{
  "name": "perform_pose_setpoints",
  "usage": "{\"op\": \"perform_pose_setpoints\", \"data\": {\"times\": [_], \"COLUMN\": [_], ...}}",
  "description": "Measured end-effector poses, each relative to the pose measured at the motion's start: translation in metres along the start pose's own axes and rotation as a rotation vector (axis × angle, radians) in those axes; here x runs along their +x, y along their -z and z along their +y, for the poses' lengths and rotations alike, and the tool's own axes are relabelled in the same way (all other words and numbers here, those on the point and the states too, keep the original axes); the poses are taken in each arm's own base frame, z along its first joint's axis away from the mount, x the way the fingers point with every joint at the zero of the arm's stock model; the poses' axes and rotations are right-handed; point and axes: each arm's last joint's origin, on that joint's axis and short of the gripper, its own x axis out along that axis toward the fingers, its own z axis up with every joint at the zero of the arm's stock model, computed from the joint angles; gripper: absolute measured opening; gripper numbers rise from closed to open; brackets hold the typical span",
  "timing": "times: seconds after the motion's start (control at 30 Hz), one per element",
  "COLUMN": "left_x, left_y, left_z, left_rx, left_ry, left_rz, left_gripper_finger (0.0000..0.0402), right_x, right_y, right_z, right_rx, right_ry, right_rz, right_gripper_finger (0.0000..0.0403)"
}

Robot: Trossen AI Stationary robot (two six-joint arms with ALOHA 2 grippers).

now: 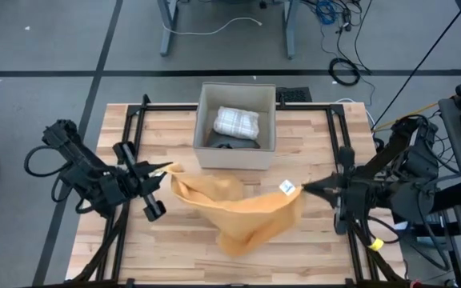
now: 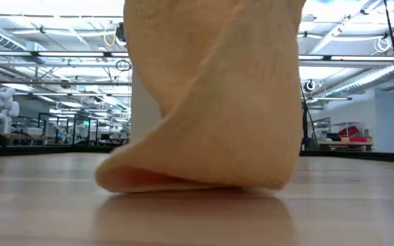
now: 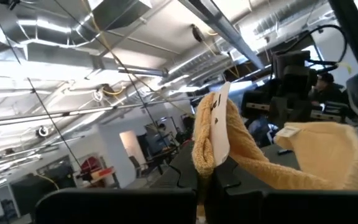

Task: Fold towel
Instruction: Fold the orange towel

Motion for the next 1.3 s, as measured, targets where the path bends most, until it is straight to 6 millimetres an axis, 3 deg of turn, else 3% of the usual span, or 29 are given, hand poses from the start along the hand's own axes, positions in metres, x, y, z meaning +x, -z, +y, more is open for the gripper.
{"op": "perform_pose_setpoints", "data": {"times": [0.3,0.43,0.6,0.77,1.0,1.13,1.3], "left_x": [0.024,0.033,0.029,0.020,0.013,0.007,-0.004], "left_y": [0.014,0.015,0.004,-0.004,-0.007,-0.007,-0.011], "left_z": [0.020,0.038,0.056,0.053,0.031,0.017,0.002], "left_rx": [0.081,0.127,0.090,-0.050,-0.159,-0.259,-0.323], "left_ry": [-0.151,-0.233,-0.229,-0.107,0.122,0.278,0.551], "left_rz": [-0.002,-0.179,-0.453,-0.541,-0.487,-0.439,-0.542], "left_gripper_finger": [0.0001,0.0001,0.0001,0.0001,0.0001,0.0001,0.0001], "right_x": [-0.006,-0.005,-0.008,-0.019,-0.029,-0.031,-0.031], "right_y": [-0.001,-0.006,-0.020,-0.027,-0.031,-0.027,-0.024], "right_z": [-0.020,-0.027,-0.035,-0.039,-0.042,-0.039,-0.033], "right_rx": [-0.246,-0.316,-0.281,-0.208,-0.027,0.046,0.082], "right_ry": [0.431,0.537,0.541,0.366,-0.034,-0.210,-0.375], "right_rz": [0.135,0.204,0.194,0.004,-0.318,-0.352,-0.363], "right_gripper_finger": [0.0000,0.0000,0.0000,0.0000,0.0000,0.0000,0.0000]}}
